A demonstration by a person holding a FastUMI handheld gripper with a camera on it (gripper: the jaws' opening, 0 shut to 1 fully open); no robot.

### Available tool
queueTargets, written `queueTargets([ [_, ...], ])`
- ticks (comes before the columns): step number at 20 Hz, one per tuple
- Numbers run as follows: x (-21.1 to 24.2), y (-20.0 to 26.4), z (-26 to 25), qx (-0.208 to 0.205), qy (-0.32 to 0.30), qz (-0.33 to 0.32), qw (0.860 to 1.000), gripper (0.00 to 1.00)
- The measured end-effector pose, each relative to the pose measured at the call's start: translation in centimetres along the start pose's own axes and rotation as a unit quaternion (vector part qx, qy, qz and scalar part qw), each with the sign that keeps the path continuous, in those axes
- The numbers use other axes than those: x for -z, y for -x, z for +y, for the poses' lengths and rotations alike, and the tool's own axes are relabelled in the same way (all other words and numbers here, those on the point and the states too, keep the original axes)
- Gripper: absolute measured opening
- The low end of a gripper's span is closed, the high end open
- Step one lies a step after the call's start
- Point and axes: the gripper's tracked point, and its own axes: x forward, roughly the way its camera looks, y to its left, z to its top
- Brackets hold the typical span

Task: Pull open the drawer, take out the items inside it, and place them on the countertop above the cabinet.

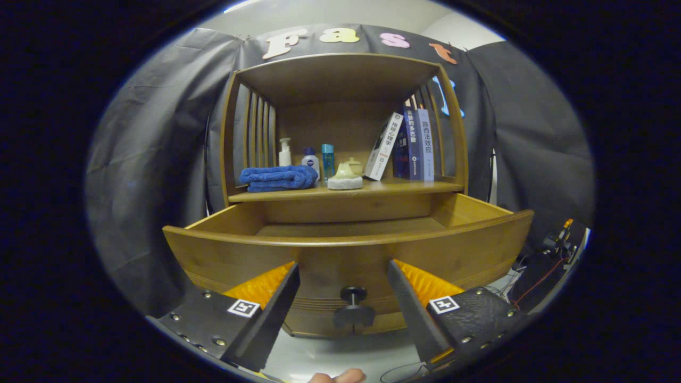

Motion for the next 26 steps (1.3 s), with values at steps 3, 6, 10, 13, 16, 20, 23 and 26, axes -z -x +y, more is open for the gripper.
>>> queueTargets([
  [3,-0.1,0.0,-0.1,-0.004,-0.011,-0.008,1.000,0.98],
  [6,0.0,-0.2,-0.4,0.006,0.004,-0.008,1.000,0.97],
  [10,-0.1,-0.6,-0.4,0.002,0.007,-0.003,1.000,0.97],
  [13,-0.2,-1.1,-0.8,-0.006,0.007,-0.001,1.000,0.97],
  [16,-0.3,-1.6,-1.0,-0.009,0.008,-0.001,1.000,0.97],
  [20,-0.8,-3.3,-0.7,-0.008,0.007,-0.004,1.000,0.98],
  [23,-1.4,-4.9,-0.4,-0.008,0.005,-0.004,1.000,0.97],
  [26,-1.8,-6.1,0.0,-0.005,-0.001,-0.011,1.000,0.99],
])
